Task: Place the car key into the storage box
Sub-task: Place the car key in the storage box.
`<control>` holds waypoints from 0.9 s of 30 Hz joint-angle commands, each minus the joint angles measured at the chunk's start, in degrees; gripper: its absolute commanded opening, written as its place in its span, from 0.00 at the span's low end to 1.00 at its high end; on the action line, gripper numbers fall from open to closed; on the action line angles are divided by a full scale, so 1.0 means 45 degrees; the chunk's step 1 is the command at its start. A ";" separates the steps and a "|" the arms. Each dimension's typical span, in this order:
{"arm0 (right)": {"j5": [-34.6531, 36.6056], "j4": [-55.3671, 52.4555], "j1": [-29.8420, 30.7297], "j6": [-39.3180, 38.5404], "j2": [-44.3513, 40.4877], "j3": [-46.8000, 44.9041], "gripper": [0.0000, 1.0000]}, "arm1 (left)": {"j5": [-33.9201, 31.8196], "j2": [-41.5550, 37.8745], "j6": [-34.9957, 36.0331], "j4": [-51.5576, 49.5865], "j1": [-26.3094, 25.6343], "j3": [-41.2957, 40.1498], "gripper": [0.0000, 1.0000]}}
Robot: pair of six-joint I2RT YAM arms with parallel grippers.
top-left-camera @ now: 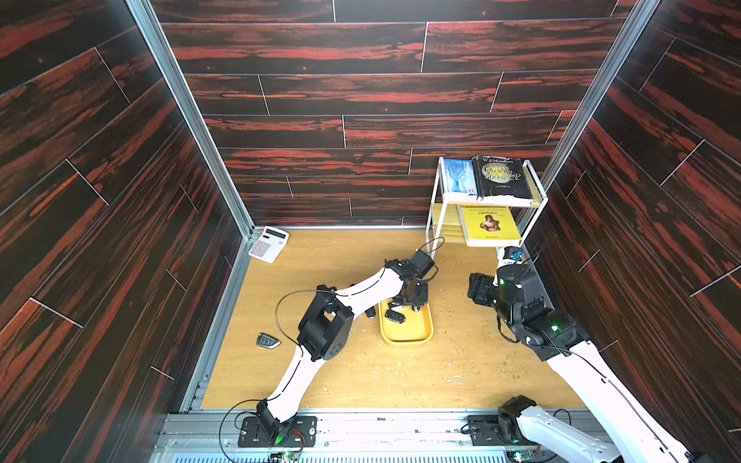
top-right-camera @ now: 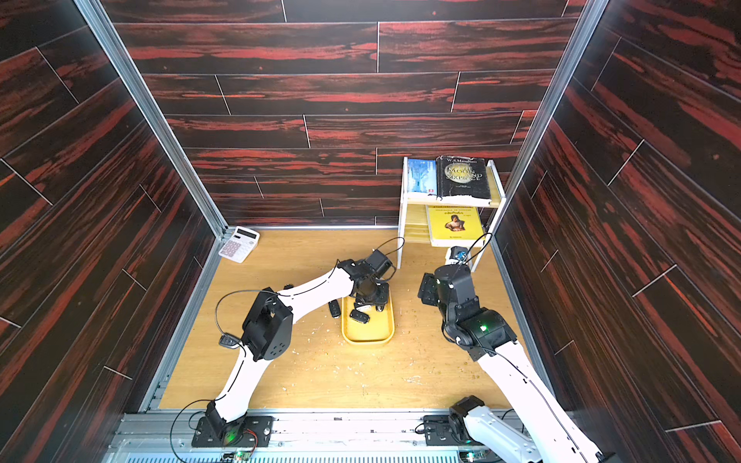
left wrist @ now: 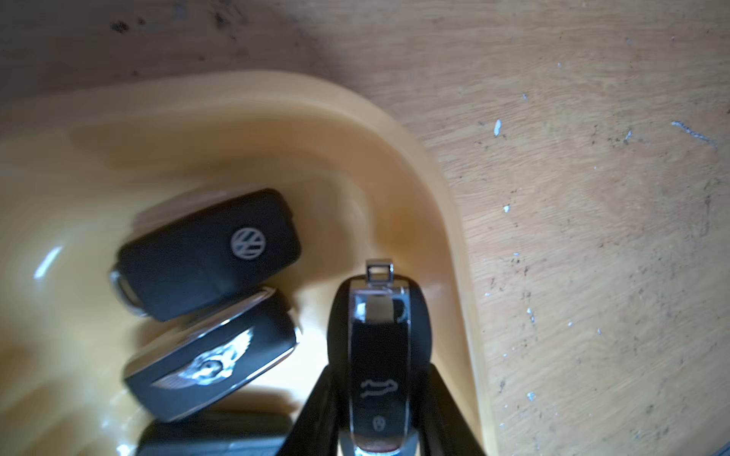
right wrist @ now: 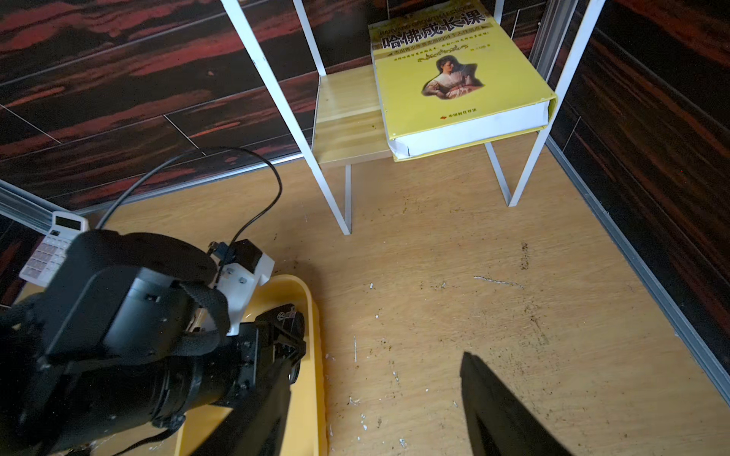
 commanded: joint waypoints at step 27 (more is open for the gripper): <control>-0.0095 -0.0096 -0.0111 -0.0037 -0.0094 -0.0100 0.72 | -0.0326 -0.0237 -0.0291 0.1040 -0.0041 -0.0650 1.00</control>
